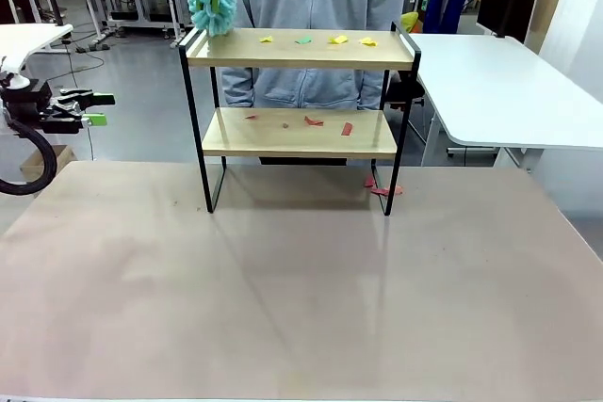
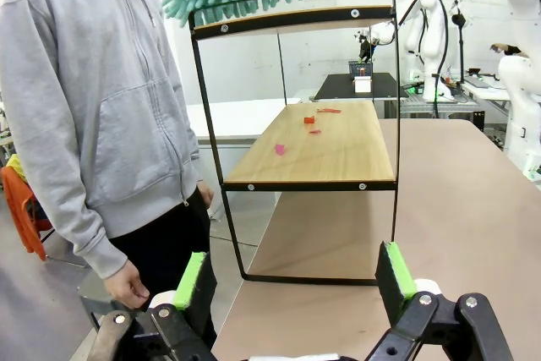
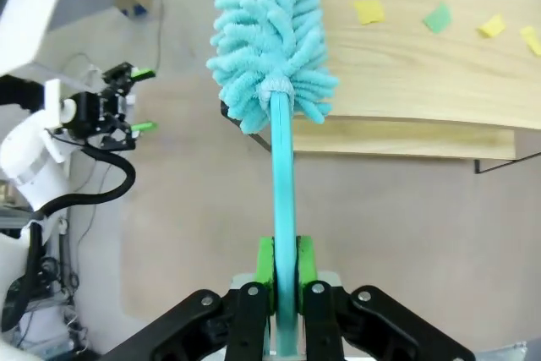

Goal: Clean the shelf.
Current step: Clean the specific section of the Shelf indicated by the human with the Duster.

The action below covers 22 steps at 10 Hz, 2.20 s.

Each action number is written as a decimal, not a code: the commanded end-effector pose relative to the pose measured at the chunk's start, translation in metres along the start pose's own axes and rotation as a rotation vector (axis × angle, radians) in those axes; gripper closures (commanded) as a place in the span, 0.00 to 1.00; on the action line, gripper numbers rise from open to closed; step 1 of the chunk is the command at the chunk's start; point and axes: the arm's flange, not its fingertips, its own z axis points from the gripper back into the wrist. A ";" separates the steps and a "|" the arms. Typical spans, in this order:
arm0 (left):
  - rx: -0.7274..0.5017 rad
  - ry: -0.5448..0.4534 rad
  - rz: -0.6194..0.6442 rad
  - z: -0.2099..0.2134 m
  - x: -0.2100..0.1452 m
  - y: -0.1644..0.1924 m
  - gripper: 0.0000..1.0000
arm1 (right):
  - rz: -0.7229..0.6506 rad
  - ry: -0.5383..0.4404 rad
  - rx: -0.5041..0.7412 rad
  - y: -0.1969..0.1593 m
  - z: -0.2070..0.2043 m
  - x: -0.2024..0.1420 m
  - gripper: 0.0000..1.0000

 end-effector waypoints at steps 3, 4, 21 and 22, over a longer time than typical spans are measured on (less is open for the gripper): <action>-0.002 0.002 -0.004 0.000 0.003 0.000 0.00 | -0.039 -0.006 -0.065 0.021 -0.015 0.009 0.87; -0.002 0.002 -0.004 0.000 0.003 0.000 0.00 | -0.027 0.021 -0.055 0.021 -0.022 0.005 0.87; -0.002 0.002 -0.004 0.000 0.003 0.000 0.00 | -0.175 0.144 -0.182 -0.175 -0.014 -0.005 0.87; -0.002 0.002 -0.004 0.000 0.003 0.000 0.00 | -0.204 0.153 -0.213 -0.197 -0.012 -0.006 0.87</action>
